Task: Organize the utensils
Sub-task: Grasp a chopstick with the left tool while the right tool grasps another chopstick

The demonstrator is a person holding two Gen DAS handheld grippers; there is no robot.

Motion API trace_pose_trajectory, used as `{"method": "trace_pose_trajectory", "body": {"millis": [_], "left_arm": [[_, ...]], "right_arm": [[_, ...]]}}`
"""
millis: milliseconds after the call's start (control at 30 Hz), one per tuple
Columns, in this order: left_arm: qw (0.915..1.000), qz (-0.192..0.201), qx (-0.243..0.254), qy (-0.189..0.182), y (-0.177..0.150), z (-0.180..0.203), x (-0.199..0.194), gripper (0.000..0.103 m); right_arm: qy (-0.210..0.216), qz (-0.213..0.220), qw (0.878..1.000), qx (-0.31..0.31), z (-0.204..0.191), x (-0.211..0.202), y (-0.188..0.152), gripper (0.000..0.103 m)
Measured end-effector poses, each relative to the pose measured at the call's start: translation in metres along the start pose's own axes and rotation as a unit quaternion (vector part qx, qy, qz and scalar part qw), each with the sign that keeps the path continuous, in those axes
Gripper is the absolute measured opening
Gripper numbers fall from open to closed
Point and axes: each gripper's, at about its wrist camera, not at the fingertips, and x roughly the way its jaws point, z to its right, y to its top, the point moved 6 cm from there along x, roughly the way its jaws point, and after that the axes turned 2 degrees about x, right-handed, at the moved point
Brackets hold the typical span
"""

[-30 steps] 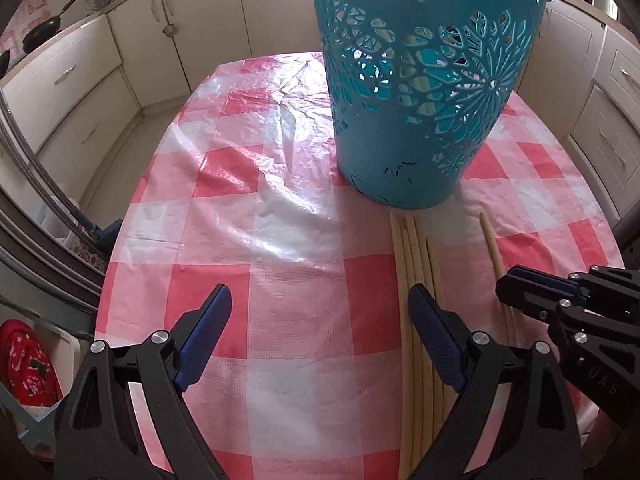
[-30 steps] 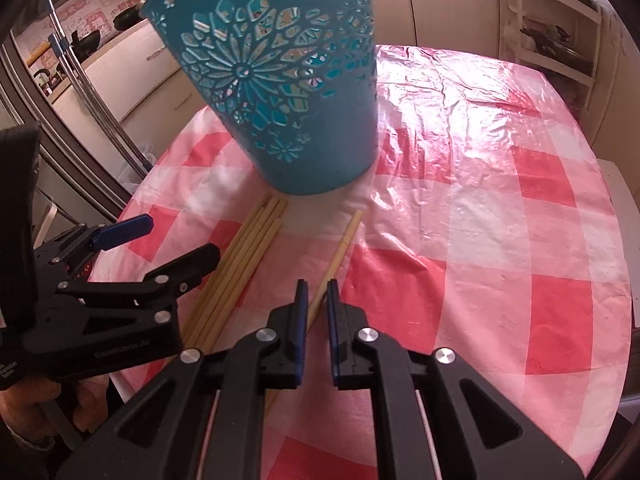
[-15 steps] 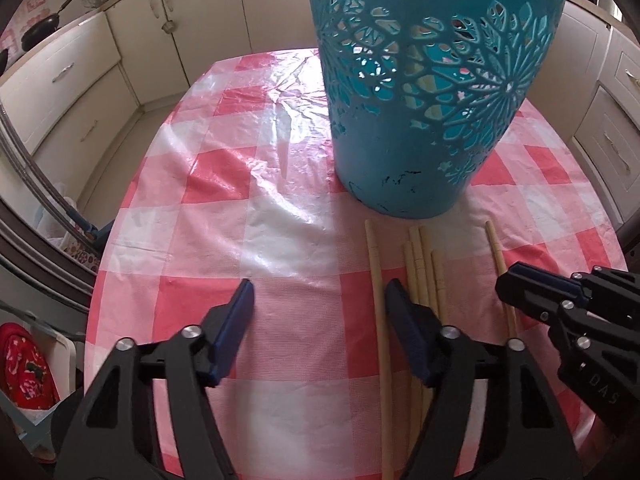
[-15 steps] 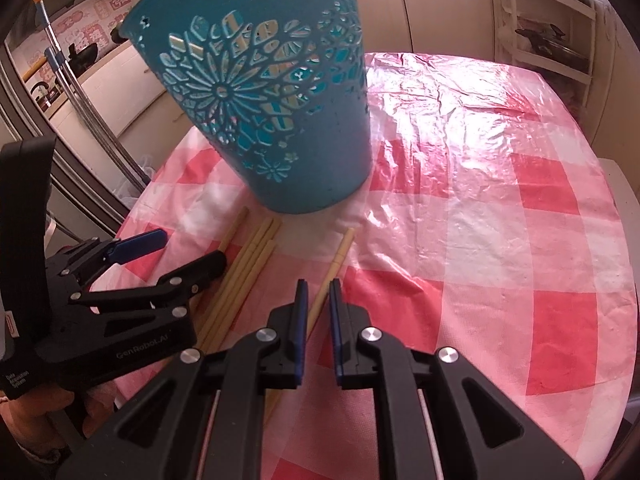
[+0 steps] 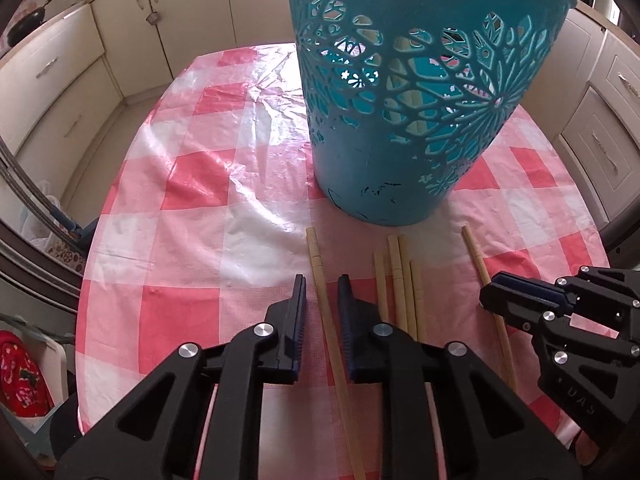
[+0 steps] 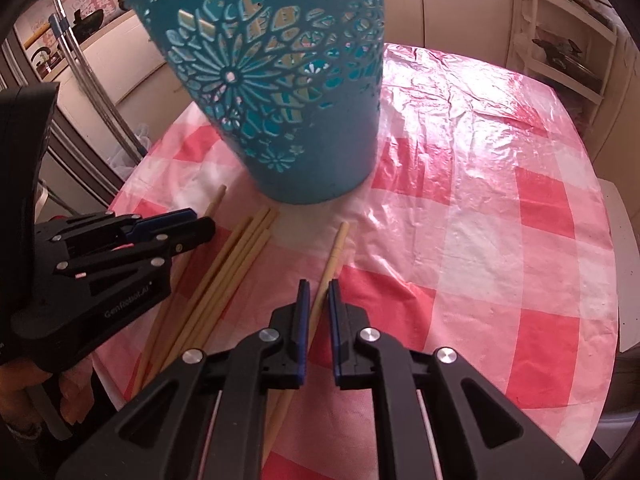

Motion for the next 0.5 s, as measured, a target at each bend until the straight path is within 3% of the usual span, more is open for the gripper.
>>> {"method": "trace_pose_trajectory", "body": {"millis": [200,300,500], "left_arm": [[1.0000,0.003,0.008,0.005,-0.002,0.003,0.000,0.018],[0.9999,0.010,0.010,-0.005,-0.003,0.004,-0.002,0.006],[0.9991,0.040,0.012,-0.010,-0.005,0.004,-0.024,0.005]], "right_arm": [[-0.002,0.006,1.000,0.017,0.006,0.001,0.003,0.009],[0.000,0.016,1.000,0.017,0.005,0.001,0.002,0.009],[0.004,0.040,0.999,0.027,0.010,-0.002,-0.003,0.005]]}}
